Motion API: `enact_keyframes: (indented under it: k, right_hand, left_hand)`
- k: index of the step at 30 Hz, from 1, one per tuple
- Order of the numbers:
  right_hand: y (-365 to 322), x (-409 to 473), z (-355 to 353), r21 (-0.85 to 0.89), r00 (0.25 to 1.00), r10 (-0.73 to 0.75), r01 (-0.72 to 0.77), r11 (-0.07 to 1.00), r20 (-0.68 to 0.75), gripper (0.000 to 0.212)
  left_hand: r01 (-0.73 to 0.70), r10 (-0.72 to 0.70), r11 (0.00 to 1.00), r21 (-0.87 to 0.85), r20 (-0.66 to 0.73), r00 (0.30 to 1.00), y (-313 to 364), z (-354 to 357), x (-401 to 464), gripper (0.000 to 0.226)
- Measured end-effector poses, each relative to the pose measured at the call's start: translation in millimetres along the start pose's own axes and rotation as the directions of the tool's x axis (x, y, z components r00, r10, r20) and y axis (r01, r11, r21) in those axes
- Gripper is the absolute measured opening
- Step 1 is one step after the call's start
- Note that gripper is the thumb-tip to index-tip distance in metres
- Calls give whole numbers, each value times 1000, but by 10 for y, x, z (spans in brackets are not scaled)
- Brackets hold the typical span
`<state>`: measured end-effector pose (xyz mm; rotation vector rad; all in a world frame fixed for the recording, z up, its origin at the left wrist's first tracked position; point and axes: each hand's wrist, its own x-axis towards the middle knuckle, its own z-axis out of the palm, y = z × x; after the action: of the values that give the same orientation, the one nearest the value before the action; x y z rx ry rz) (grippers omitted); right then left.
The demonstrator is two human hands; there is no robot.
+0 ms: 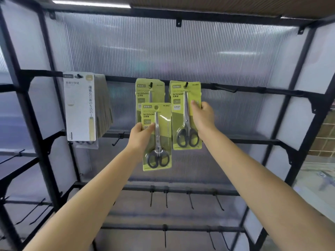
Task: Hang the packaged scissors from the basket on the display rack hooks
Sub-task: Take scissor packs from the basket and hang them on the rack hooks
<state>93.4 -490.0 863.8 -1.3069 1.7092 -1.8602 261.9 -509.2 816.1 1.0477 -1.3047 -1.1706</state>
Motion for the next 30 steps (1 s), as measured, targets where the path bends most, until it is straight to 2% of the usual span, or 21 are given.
enact_keyframes:
  k: [5,8,18,22,25,28,30]
  right_hand:
    - [72,226,117,-43,1000,-1,1,999,-3,23]
    - [99,354,185,-99,1000,9,-8,995,3,33]
    - [198,654,309,-435,999,-36,38,899,14,43]
    - [195,629,219,-483,998,-57,49,874,-1,41]
    - [176,538,34,-481,984,-170,173,859,51,37]
    - [74,326,-190,-416,931,-291,359,836,219,36]
    - [-19,165,-309,-391,891,-306,427,815,334,38]
  left_hand:
    - [25,-25,1000,15,-19,1000,-3,-32,-8,16]
    - [30,-29,999,17,-38,999,-3,-81,25,13]
    - [19,-17,999,37,-53,998,-54,-167,98,5]
    - [10,-10,1000,21,-10,1000,-74,-146,74,12]
    - [-28,26,999,36,40,999,-107,-91,55,16]
    - [-47,43,998,38,102,994,-126,37,22,8]
    - [-27,25,1000,11,136,990,-145,157,4,11]
